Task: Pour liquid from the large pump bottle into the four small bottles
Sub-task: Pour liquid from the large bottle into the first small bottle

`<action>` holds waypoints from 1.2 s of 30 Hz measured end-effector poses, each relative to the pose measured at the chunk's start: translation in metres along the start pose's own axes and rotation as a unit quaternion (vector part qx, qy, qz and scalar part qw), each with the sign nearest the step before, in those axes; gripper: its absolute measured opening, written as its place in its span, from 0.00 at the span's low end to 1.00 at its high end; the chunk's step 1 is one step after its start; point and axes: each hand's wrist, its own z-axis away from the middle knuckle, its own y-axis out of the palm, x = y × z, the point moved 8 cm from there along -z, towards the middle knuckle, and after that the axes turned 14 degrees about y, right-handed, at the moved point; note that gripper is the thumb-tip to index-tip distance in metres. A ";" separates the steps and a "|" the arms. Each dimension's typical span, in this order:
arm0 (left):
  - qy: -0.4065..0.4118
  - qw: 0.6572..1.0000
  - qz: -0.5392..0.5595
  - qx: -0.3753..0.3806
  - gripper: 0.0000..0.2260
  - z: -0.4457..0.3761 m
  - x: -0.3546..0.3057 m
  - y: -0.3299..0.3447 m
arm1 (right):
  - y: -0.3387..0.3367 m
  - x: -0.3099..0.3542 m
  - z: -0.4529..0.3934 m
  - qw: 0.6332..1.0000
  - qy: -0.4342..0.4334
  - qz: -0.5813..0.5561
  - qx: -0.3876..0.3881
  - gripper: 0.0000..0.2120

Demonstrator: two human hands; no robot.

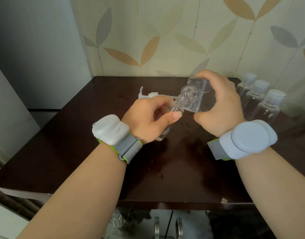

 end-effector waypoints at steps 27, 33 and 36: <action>0.002 1.000 0.001 0.003 0.12 0.000 0.001 0.001 | 0.000 0.001 0.000 1.000 -0.002 0.008 -0.002 0.29; -0.002 1.000 0.003 0.004 0.11 0.000 0.001 0.002 | 0.000 0.002 0.001 1.000 -0.004 0.008 -0.003 0.28; -0.003 1.000 0.000 0.002 0.13 0.000 0.001 0.001 | 0.000 0.002 0.001 1.000 -0.004 0.007 -0.004 0.28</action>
